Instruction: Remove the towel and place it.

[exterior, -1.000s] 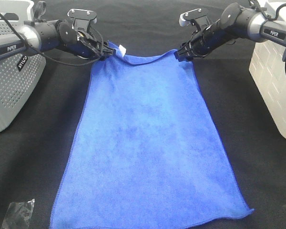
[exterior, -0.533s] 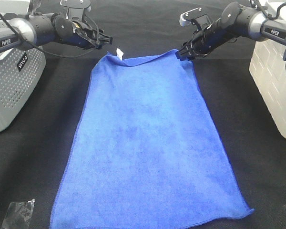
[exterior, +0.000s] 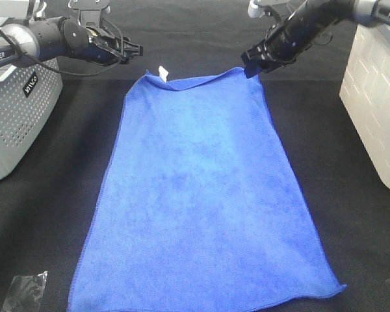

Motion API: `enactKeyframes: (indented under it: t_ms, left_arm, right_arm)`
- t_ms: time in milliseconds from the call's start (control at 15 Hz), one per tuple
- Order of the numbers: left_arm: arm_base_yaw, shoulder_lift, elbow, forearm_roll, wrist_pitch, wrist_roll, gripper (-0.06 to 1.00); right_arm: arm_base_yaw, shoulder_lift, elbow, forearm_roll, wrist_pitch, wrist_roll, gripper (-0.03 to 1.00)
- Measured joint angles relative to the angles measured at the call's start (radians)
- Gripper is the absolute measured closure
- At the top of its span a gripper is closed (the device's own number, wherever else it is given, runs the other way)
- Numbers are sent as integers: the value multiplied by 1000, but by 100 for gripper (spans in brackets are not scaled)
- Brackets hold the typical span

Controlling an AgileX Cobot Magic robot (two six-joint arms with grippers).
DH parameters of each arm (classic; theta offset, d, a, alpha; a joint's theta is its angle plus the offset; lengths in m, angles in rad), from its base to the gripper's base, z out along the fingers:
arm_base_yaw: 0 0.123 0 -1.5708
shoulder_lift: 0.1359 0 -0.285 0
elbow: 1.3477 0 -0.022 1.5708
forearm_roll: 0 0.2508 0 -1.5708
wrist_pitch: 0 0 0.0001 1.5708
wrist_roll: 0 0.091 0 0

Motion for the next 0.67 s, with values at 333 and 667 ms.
enactKeyframes:
  t_ms: [333,667]
  left_arm:
    - [0,0,0,-183,119,29,39]
    - [-11,26,0,-313,111,191,39]
  right_arm:
    - [0,-102,0,-13,287,68,42]
    - [0,-139,-2,-16,338,76,42]
